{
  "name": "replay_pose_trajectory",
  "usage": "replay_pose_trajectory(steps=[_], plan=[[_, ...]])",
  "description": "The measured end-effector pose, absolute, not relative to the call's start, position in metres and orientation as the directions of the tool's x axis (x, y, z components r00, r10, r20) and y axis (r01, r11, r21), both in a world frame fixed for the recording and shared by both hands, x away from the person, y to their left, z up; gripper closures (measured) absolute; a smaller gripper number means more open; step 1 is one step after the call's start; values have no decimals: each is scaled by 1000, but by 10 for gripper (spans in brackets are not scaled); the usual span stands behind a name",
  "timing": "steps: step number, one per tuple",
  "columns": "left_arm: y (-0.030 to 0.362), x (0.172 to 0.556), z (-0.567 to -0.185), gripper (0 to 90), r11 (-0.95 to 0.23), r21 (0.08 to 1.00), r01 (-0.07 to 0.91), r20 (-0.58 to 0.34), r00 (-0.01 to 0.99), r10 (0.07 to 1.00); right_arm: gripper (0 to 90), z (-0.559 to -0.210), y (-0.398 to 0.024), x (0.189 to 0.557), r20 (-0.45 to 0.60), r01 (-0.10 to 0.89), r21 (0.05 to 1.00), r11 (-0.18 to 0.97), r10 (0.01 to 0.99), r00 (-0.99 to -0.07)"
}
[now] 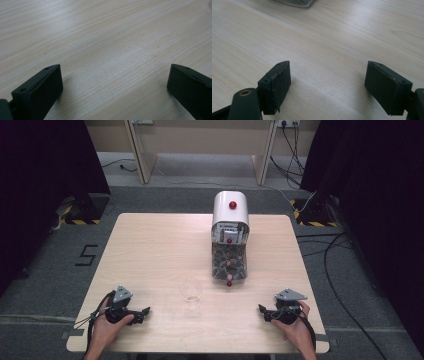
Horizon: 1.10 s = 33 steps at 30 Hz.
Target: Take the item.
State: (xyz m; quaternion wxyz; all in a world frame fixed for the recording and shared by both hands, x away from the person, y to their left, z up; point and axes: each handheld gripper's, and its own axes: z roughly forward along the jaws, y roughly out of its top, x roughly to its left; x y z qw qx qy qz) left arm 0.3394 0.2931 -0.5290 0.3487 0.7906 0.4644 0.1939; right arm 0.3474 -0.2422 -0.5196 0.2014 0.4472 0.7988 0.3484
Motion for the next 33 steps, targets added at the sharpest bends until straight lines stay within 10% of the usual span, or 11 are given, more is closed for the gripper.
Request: replay_pose_trajectory(steps=[33], plan=[[293,339,-529,0,-325,732,599,-17,493,870,298,-498,-252,350,12,494,819,293,852,-524]])
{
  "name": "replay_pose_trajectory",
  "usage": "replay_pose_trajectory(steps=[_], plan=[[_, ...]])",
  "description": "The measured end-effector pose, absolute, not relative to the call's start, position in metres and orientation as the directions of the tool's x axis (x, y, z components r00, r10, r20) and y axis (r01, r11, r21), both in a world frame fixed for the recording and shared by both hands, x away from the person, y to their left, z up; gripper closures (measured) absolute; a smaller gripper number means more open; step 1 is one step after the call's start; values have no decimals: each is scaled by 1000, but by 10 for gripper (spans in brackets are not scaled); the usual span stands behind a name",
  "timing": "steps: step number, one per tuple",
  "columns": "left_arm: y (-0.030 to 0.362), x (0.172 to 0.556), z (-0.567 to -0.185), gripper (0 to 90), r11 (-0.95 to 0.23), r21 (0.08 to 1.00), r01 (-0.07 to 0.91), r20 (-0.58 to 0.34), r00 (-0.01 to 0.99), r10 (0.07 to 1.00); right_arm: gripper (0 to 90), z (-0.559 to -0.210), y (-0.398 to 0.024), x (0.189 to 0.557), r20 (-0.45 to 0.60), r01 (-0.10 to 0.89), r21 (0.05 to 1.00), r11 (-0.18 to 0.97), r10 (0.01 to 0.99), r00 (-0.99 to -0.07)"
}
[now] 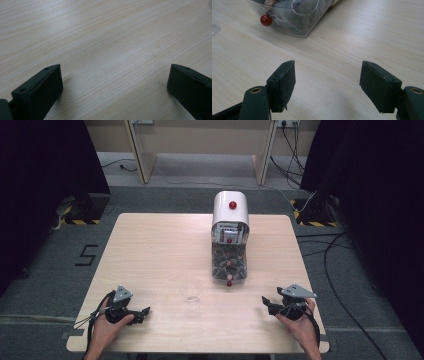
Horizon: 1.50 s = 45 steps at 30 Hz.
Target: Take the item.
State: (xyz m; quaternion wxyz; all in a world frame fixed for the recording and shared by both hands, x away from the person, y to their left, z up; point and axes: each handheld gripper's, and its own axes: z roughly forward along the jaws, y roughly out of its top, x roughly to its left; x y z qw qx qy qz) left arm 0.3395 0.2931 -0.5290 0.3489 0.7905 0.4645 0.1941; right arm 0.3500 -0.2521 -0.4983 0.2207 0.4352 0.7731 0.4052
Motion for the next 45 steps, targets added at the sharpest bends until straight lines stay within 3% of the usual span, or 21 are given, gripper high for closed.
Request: replay_pose_trajectory(steps=[45], plan=[[293,339,-529,0,-325,732,599,-18,493,870,468,-454,-192,394,-71,327,876,356,764,-641]])
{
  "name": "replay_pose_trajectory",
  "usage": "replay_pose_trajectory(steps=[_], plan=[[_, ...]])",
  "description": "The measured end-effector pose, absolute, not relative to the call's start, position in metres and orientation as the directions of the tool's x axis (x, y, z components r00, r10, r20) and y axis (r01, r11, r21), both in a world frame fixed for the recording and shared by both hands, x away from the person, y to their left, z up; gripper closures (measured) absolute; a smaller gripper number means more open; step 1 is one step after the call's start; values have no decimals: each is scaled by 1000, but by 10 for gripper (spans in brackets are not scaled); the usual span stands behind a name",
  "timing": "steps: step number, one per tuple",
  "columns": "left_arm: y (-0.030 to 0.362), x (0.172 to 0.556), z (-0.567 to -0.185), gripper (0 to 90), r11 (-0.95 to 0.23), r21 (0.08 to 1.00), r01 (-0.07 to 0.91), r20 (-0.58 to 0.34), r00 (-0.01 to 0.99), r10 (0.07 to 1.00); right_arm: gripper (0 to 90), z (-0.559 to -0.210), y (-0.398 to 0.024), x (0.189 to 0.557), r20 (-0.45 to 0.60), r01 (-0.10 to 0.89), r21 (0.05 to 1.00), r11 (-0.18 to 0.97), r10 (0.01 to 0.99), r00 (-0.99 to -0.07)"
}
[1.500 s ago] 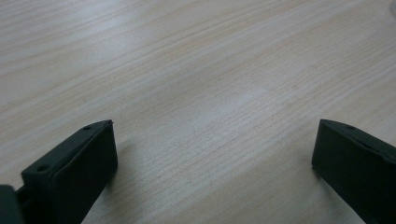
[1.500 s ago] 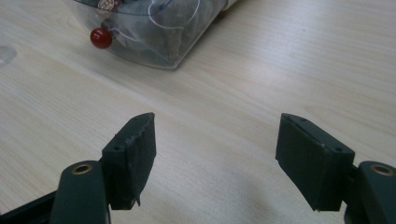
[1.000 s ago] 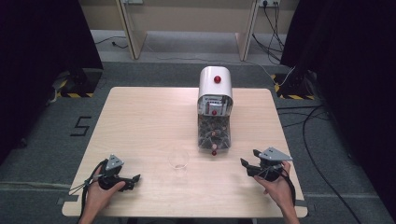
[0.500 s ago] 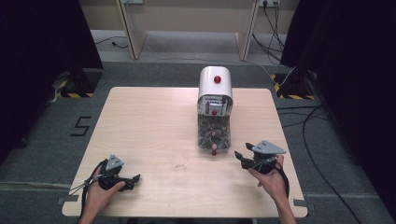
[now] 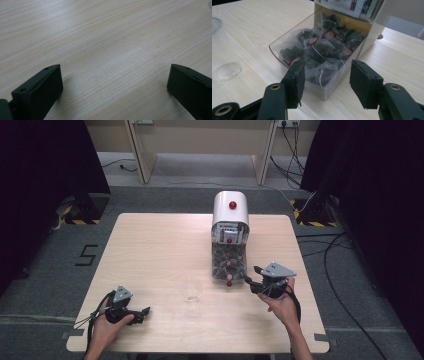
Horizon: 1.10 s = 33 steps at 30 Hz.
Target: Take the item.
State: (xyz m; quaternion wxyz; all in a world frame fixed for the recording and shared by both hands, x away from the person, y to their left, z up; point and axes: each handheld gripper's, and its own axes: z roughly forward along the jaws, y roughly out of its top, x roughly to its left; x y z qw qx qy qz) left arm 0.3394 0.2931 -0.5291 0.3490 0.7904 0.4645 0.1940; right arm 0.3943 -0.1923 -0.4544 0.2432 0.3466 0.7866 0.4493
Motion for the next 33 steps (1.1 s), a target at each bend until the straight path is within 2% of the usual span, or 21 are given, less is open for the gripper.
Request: replay_pose_trajectory(steps=[33], plan=[[293,339,-529,0,-326,732,599,-17,493,870,509,-461,-158,436,-58,339,866,367,749,-661]])
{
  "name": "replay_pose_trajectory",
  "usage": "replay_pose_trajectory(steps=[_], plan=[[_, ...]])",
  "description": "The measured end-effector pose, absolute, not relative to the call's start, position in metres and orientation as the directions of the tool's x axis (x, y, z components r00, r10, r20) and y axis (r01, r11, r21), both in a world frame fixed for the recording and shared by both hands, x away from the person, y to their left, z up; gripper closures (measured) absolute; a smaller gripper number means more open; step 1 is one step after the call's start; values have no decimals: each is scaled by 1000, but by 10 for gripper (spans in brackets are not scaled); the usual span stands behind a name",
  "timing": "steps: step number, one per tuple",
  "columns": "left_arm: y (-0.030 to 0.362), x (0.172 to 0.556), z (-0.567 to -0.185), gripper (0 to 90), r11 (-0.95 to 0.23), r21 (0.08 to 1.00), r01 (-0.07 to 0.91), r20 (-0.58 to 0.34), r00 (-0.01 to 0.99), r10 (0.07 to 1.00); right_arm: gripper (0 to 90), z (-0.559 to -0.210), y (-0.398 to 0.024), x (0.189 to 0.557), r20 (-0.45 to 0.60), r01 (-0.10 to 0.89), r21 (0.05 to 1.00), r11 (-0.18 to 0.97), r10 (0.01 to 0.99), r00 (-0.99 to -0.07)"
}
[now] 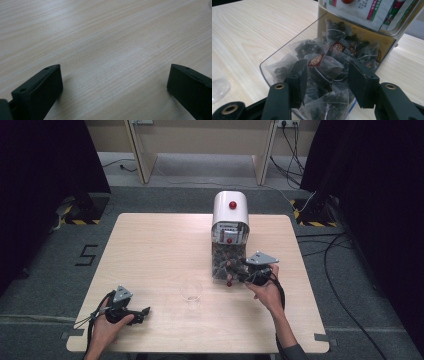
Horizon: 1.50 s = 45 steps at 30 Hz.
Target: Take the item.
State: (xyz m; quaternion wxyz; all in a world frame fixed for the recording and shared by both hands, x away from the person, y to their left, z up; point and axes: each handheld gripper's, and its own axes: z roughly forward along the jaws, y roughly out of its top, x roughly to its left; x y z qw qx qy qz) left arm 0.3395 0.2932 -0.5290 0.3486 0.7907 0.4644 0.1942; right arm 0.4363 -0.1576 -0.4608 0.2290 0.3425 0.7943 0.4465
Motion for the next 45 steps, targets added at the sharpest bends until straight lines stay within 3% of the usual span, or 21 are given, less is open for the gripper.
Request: replay_pose_trajectory(steps=[18,23,32,45], plan=[[293,339,-529,0,-325,732,599,-17,493,870,529,-473,-144,455,-27,396,841,368,760,-649],[293,339,-529,0,-325,732,599,-17,493,870,612,-476,-141,457,-22,405,836,371,760,-650],[293,339,-529,0,-327,730,600,-17,494,870,866,-477,-144,457,-47,376,847,374,759,-649],[293,339,-529,0,-325,732,599,-17,493,870,900,-467,-145,450,-80,315,872,374,744,-663]])
